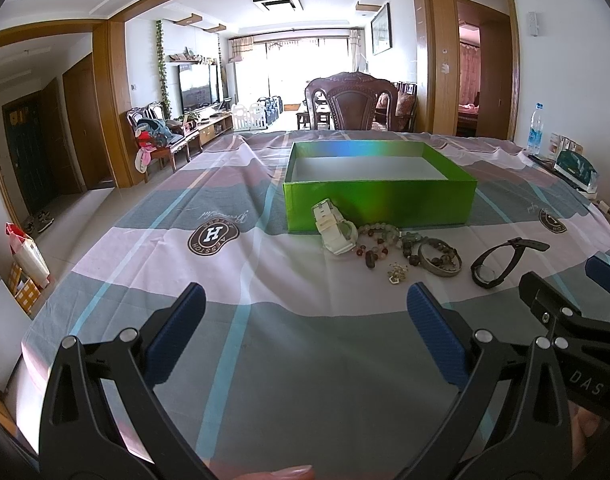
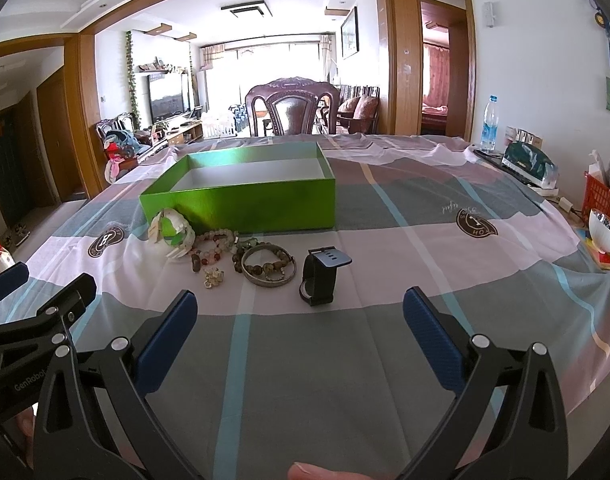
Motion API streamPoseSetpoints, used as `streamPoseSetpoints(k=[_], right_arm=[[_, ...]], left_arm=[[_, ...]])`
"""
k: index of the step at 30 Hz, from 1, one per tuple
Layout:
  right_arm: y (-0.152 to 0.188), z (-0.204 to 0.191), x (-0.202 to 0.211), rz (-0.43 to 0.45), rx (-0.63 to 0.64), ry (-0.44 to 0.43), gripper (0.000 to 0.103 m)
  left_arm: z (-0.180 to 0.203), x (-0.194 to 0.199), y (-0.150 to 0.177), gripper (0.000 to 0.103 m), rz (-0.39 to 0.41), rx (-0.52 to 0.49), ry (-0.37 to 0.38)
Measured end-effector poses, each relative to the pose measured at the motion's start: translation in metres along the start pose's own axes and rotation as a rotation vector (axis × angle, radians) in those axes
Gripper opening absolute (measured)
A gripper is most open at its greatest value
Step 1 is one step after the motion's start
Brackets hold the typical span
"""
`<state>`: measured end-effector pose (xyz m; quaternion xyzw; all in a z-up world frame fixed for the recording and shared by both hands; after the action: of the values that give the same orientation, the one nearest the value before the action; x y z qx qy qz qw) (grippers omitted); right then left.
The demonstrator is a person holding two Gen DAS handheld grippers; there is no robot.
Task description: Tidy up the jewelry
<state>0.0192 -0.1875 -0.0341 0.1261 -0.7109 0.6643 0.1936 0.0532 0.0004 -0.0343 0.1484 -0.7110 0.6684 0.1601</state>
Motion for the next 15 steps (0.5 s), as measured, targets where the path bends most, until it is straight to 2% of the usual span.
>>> streamPoseSetpoints(k=[7, 15], right_arm=[[0.006, 0.002, 0.0, -0.002, 0.001, 0.002, 0.1], [0.014, 0.001, -0.007, -0.055, -0.007, 0.0, 0.1]], left_arm=[[-0.001, 0.003, 0.0, 0.099, -0.018, 0.016, 0.01], [-0.007, -0.011, 0.01, 0.099, -0.089, 0.041, 0.003]])
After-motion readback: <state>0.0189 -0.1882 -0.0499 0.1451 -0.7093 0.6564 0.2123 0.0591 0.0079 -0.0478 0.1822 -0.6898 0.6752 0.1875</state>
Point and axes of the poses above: each gripper's, at about its wrist camera, not at the fingertips, and x roughly against the way its jaws point, z to its right, y to its underside, the point moved 6 cm from there along -x, roughly the way its jaws point, and after that the axes turned 6 degrees about z, right-handed, at the moved point
